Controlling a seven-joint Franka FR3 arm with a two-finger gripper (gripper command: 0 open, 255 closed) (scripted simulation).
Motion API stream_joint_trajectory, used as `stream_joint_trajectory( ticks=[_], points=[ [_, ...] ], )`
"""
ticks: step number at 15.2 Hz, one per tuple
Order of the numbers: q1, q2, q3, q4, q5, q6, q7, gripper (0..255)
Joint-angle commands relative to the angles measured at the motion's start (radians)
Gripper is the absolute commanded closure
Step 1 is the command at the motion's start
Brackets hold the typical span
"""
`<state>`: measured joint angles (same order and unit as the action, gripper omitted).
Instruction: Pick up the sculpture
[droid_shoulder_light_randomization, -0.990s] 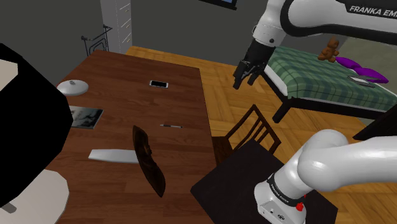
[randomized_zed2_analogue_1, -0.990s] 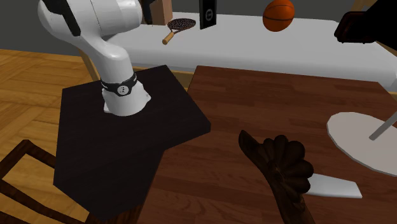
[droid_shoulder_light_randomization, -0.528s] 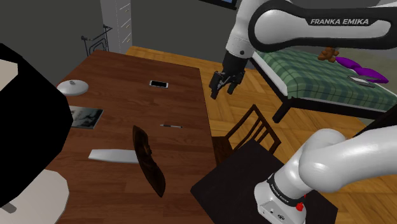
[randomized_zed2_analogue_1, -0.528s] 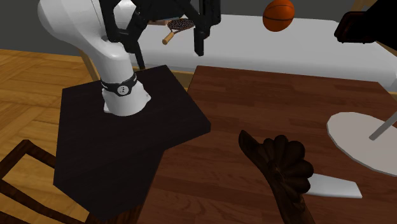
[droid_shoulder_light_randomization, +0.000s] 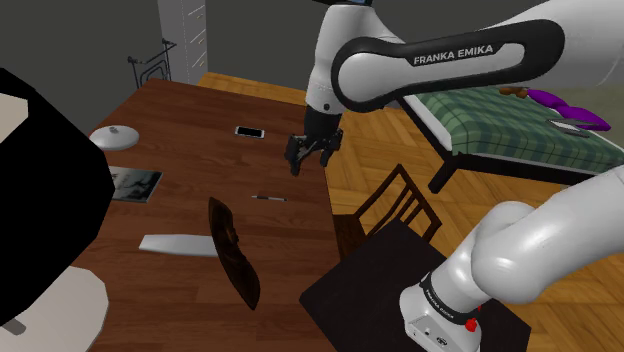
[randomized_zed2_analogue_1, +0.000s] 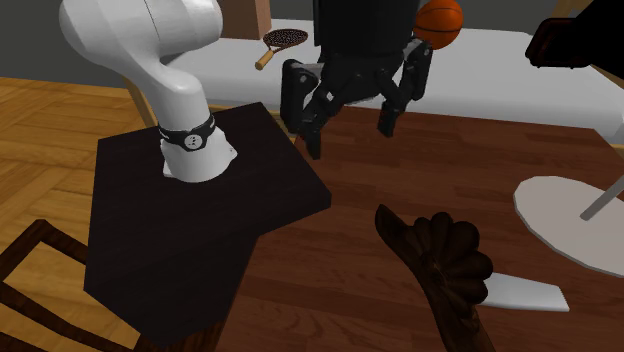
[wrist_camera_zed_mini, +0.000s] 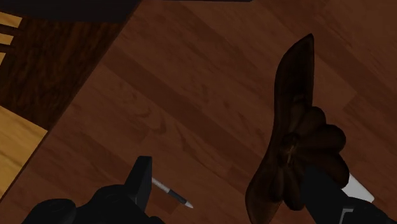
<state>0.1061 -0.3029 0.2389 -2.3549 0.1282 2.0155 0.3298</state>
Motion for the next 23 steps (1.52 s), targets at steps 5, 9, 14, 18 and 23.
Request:
stream_joint_trajectory(
  ticks=[5, 9, 14, 18, 23],
  points=[
    [0.027, 0.216, 0.07, 0.094, -0.023, 0.1, 0.108, 0],
    [0.053, 0.367, 0.102, 0.184, -0.063, 0.145, 0.185, 0],
    [0.102, 0.562, 0.117, 0.323, -0.123, 0.176, 0.277, 0],
    [0.154, 0.718, 0.113, 0.457, -0.169, 0.179, 0.339, 0],
    [0.166, 0.767, 0.105, 0.462, -0.184, 0.22, 0.348, 0]
  ],
)
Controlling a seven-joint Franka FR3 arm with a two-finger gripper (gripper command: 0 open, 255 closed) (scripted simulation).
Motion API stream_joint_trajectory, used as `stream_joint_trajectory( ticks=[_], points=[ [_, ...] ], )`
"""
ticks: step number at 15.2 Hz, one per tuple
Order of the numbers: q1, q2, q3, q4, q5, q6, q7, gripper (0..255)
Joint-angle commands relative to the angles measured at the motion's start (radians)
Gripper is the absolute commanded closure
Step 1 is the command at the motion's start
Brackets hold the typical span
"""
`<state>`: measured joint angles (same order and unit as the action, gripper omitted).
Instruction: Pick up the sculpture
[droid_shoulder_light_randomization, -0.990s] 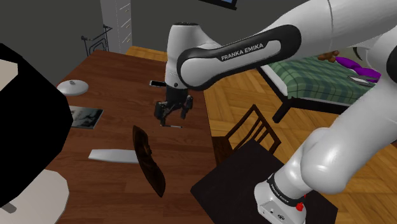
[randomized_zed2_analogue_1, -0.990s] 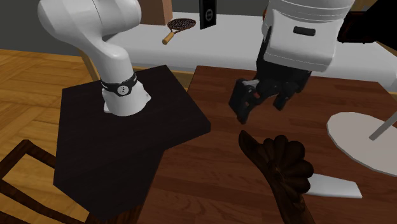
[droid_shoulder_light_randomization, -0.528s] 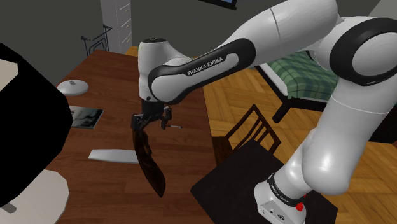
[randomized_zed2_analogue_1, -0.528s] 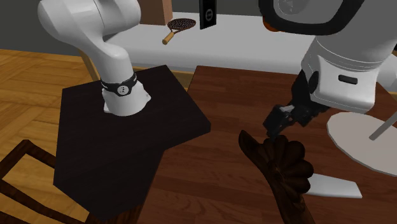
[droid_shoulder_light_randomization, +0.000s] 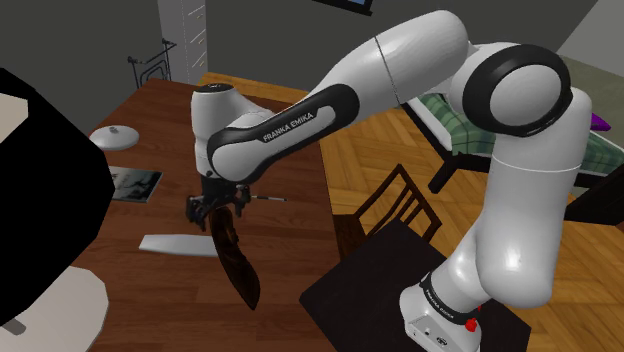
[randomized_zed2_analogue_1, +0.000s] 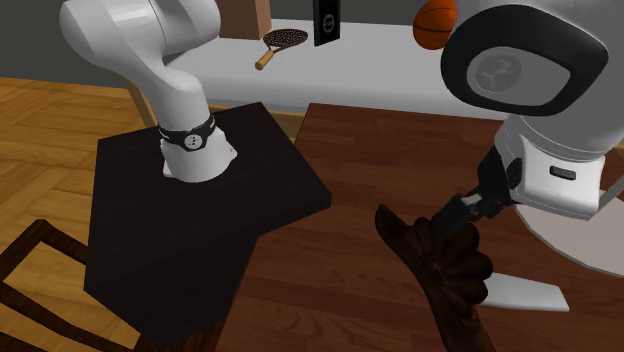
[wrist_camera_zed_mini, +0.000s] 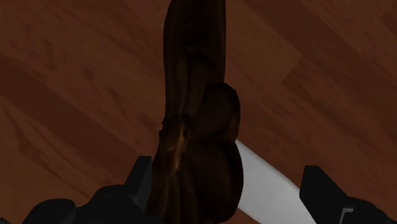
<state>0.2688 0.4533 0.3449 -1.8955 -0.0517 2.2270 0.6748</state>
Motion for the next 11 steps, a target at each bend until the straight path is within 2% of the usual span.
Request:
stream_joint_trajectory(
  ticks=[1, 5, 6, 11],
  points=[
    [0.005, 0.02, -0.003, 0.001, -0.007, 0.019, 0.004, 0],
    [0.009, 0.043, -0.009, -0.002, -0.014, 0.045, 0.007, 0],
    [0.009, 0.042, -0.009, -0.002, -0.014, 0.044, 0.007, 255],
    [0.009, 0.043, -0.009, -0.003, -0.014, 0.044, 0.007, 255]
  ],
)
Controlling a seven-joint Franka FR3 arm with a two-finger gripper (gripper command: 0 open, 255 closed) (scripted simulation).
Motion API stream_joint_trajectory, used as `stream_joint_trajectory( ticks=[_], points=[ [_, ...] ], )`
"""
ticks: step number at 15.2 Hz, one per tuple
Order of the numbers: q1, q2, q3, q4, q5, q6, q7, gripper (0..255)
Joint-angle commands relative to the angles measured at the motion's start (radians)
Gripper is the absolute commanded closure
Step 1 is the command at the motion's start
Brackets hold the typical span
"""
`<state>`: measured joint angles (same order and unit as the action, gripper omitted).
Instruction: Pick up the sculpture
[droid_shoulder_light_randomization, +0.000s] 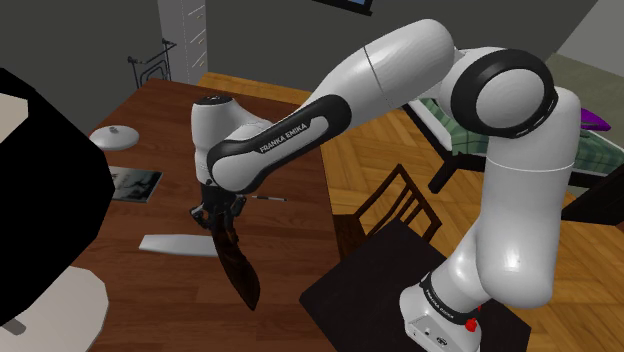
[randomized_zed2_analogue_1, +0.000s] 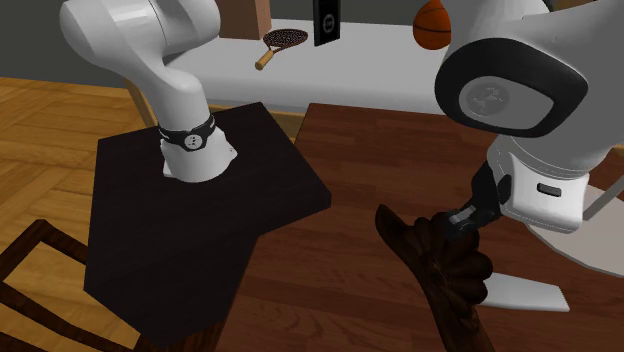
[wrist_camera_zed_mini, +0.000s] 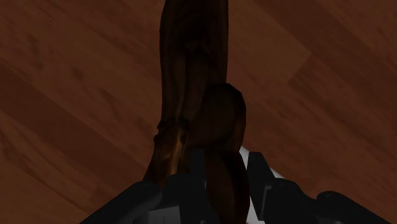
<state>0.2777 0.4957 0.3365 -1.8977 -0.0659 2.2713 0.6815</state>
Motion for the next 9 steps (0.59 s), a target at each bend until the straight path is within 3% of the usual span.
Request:
stream_joint_trajectory(
  ticks=[1, 9],
  points=[
    [0.0, 0.0, 0.0, 0.0, 0.0, 0.0, 0.0, 255],
    [-0.008, -0.044, 0.01, 0.008, 0.015, -0.051, -0.005, 255]
  ],
)
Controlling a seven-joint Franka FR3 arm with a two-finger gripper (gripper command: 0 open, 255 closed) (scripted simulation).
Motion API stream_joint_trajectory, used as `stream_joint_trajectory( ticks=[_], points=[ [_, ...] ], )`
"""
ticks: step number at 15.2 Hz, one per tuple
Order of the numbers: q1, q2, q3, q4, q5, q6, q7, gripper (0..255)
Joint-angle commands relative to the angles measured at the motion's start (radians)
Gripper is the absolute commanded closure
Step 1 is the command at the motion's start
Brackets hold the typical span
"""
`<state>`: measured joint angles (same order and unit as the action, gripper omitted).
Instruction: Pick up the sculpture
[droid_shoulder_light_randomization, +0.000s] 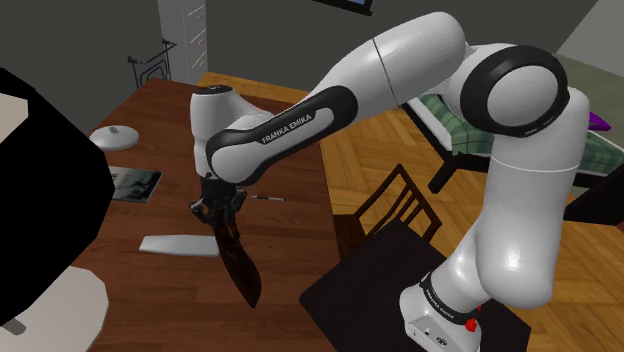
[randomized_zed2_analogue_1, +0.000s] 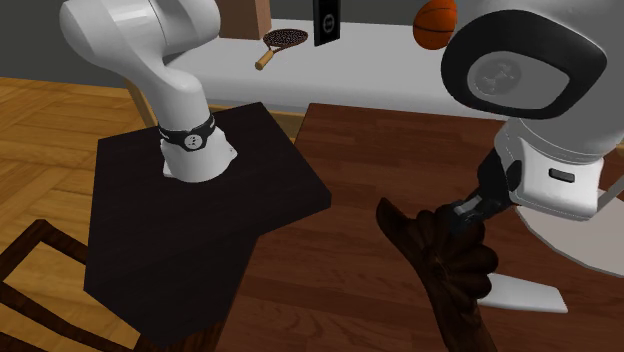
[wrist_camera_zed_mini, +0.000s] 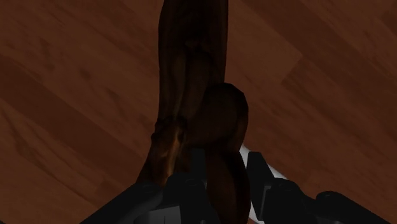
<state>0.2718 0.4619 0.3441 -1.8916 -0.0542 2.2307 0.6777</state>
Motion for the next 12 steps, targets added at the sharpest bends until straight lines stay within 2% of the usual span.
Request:
stream_joint_trajectory(
  ticks=[1, 12],
  points=[
    [-0.003, -0.018, 0.004, 0.004, 0.006, -0.02, -0.002, 255],
    [-0.014, -0.089, 0.017, 0.035, 0.031, -0.119, -0.01, 255]
  ],
)
